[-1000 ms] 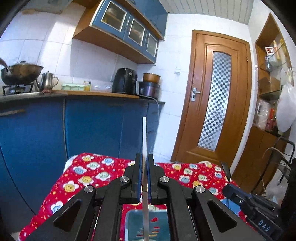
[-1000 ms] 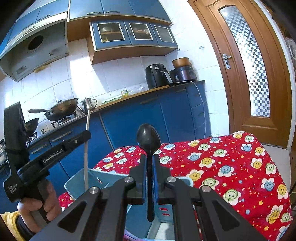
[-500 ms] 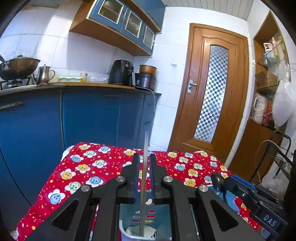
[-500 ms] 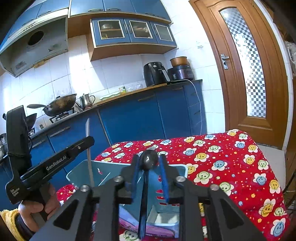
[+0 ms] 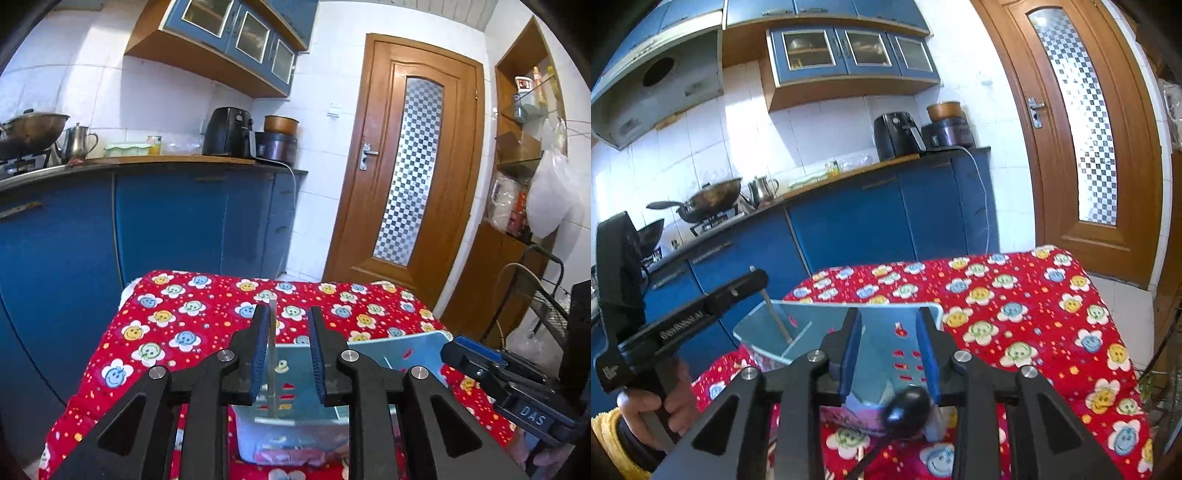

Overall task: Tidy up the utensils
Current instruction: 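Lower the chopstick and black spoon into the blue caddy and open both tools, then move both tools back toward the loose utensils beside the caddy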

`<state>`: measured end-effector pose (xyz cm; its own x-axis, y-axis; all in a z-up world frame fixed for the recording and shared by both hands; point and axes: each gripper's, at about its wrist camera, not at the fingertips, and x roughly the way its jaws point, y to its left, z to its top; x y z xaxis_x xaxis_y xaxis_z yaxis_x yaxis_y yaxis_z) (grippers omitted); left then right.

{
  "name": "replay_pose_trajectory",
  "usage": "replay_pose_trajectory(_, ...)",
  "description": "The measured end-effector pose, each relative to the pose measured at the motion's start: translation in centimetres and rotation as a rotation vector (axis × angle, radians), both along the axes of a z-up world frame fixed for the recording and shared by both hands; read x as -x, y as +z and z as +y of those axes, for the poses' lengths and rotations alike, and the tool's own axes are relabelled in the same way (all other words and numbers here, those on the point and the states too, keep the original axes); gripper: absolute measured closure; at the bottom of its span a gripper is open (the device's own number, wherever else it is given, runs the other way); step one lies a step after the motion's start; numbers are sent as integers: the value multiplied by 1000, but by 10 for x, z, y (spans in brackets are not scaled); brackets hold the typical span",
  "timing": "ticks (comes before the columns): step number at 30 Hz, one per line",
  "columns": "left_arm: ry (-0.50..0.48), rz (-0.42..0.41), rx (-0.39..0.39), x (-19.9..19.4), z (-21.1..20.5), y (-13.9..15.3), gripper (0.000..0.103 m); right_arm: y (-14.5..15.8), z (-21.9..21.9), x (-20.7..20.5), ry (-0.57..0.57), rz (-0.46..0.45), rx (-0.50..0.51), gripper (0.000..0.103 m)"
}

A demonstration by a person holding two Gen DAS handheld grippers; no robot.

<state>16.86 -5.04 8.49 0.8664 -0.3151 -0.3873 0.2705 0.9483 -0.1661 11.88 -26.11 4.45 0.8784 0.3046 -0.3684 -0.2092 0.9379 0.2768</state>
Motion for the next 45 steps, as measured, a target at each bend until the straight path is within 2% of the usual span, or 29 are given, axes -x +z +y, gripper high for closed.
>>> replay_pose_trajectory(8, -15, 50, -9, 20, 11, 6, 81, -4, -11, 12, -18, 103, 13, 70)
replay_pose_trajectory(16, 5, 96, -49, 41, 31, 2, 81, -32, -27, 1, -60, 322, 29, 67)
replay_pose_trajectory(20, 19, 102, -54, 49, 41, 1, 81, -53, -38, -19, -80, 451, -21, 67)
replay_pose_trajectory(23, 26, 115, -61, 52, 46, -1, 81, -67, -48, -34, -99, 536, -95, 67)
replay_pose_trajectory(30, 35, 137, -67, 54, 56, -10, 81, -88, -53, -56, -129, 670, -164, 67)
replay_pose_trajectory(31, 37, 142, -63, 54, 58, -12, 81, -89, -52, -57, -132, 678, -163, 69)
replay_pose_trajectory(33, 41, 152, -53, 53, 61, -14, 81, -87, -51, -59, -140, 687, -140, 83)
replay_pose_trajectory(34, 42, 157, -50, 53, 62, -15, 81, -88, -52, -60, -138, 695, -139, 94)
replay_pose_trajectory(37, 43, 162, -46, 52, 63, -16, 81, -87, -55, -57, -148, 705, -133, 96)
replay_pose_trajectory(40, 45, 167, -44, 51, 64, -18, 81, -80, -62, -47, -170, 667, -146, 99)
replay_pose_trajectory(45, 45, 176, -45, 50, 64, -22, 81, -46, -65, -24, -207, 492, -111, 99)
